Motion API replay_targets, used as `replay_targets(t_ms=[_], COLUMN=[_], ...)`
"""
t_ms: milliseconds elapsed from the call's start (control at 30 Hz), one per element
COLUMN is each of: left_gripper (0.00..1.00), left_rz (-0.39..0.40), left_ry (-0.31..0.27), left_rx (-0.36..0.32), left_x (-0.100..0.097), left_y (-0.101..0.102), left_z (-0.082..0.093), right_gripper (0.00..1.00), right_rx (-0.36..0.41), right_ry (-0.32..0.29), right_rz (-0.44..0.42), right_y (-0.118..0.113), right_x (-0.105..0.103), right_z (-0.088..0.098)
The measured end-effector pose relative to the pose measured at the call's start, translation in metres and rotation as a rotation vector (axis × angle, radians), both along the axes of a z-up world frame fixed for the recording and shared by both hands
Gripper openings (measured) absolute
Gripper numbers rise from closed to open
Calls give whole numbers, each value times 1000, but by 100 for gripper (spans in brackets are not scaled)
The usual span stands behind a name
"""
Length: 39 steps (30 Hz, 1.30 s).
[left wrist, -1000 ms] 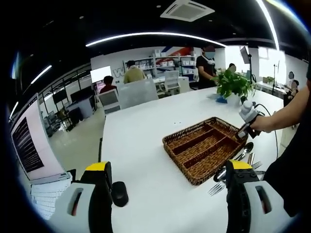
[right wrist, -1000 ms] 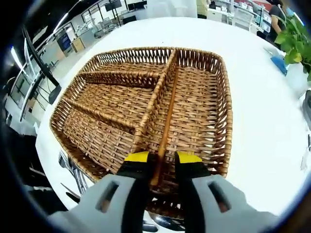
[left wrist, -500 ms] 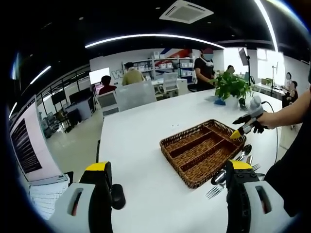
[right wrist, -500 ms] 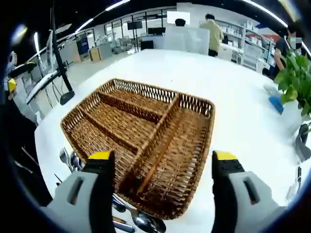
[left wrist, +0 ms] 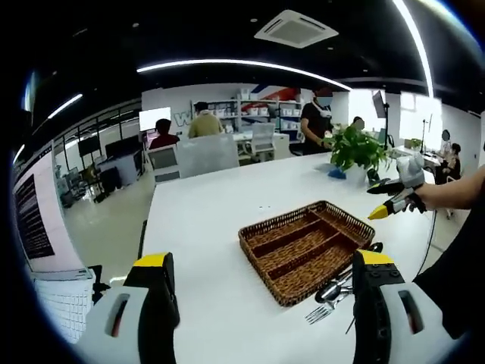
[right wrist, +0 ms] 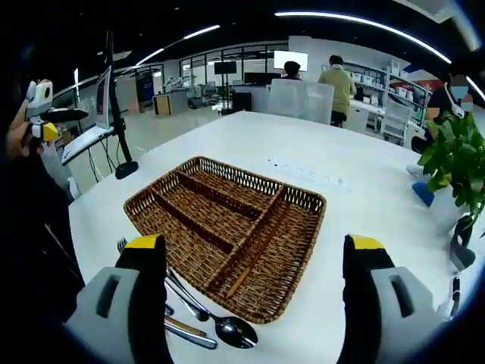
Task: Arrange the knives, forks, and spoons in their matching storage slots by inserting each utensil handle-first until every utensil is classified and aligned in the correct compartment
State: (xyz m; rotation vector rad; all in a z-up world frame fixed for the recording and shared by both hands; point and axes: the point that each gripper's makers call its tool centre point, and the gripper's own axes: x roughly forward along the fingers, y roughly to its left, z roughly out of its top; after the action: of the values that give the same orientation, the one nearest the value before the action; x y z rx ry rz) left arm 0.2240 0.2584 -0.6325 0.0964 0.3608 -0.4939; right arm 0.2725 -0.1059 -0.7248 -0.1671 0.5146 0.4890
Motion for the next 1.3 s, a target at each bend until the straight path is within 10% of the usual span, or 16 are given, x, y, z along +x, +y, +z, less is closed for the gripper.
replay_targets(t_ms=[800, 1300], left_gripper=[100, 100], left_rz=[-94, -104], left_ry=[54, 62], left_rx=[46, 74], left_x=[-28, -31], left_y=[-40, -41], left_z=[-27, -31], right_gripper=[100, 100], right_rx=[96, 78], right_ry=[-66, -101], right_rz=[1, 51], right_y=[-50, -49], right_x=[-83, -71], right_z=[32, 46])
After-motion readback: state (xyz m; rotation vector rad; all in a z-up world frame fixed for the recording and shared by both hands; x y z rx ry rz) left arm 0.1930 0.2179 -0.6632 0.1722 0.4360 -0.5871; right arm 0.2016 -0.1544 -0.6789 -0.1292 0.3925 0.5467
